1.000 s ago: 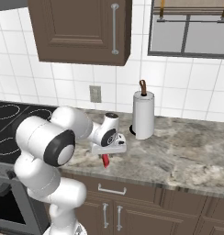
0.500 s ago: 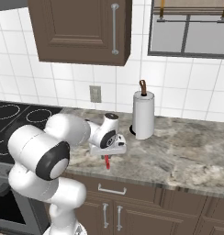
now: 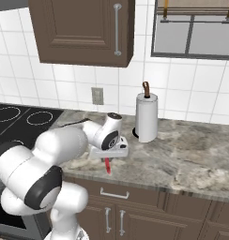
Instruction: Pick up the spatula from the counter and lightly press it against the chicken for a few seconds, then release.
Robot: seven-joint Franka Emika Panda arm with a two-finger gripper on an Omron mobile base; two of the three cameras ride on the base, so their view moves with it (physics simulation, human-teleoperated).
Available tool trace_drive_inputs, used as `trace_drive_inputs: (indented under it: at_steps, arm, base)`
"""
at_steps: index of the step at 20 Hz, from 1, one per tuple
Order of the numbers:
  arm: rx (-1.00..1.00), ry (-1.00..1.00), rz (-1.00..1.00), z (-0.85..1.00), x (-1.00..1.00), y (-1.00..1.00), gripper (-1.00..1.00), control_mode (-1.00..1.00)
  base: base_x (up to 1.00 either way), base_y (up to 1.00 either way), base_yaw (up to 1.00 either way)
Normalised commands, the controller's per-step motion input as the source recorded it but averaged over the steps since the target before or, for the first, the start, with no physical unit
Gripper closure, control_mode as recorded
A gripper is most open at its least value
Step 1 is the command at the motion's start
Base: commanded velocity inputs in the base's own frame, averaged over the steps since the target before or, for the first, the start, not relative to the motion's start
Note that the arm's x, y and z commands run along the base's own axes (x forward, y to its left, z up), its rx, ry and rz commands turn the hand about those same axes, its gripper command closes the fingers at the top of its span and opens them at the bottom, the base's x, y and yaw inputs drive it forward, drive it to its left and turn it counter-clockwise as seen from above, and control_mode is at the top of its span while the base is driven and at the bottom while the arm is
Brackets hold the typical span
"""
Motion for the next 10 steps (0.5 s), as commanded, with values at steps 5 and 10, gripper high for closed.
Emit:
trace_drive_inputs:
  at_steps: [5,10]
  arm:
    - [0.06,0.07,0.01,0.43,-0.28,0.00,1.00,-1.00]
    - [0.01,0.02,0.01,0.29,-0.29,0.00,1.00,-1.00]
  base:
    - [0.00,0.00,0.00]
    - [0.00,0.00,0.00]
